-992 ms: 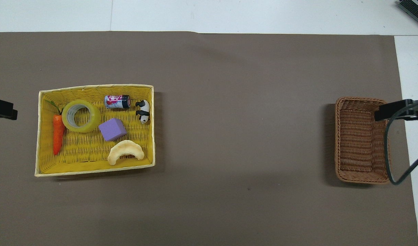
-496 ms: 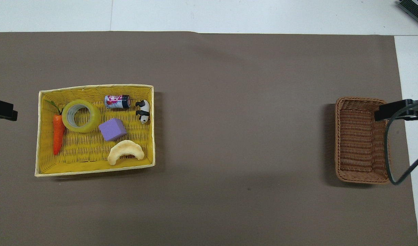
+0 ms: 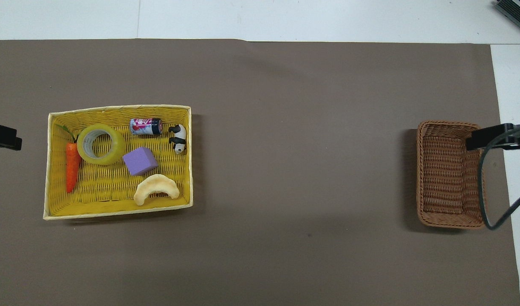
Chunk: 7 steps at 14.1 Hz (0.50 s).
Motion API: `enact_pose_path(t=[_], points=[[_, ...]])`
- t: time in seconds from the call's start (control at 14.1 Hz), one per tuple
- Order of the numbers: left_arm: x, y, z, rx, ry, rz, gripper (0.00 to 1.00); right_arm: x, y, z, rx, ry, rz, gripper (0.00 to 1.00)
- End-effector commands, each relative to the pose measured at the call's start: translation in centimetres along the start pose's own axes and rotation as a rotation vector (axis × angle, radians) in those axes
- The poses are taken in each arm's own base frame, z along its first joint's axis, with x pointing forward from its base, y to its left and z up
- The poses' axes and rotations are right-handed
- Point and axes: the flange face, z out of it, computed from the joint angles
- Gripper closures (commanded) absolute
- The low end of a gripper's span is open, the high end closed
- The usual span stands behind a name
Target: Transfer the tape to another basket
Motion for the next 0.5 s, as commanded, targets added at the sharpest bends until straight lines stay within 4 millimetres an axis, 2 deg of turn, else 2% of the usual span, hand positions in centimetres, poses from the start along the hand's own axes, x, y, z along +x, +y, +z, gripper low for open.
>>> enact_pose_path(t=[0.0, 0.42], points=[[-0.69, -0.21, -0.13, -0.008, -0.001, 0.000, 0.00, -0.25, 0.44, -0.04, 0.006, 0.004, -0.021, 0.00], [-0.69, -0.21, -0.13, -0.008, -0.001, 0.000, 0.00, -0.25, 0.44, -0.04, 0.006, 0.004, -0.021, 0.00]])
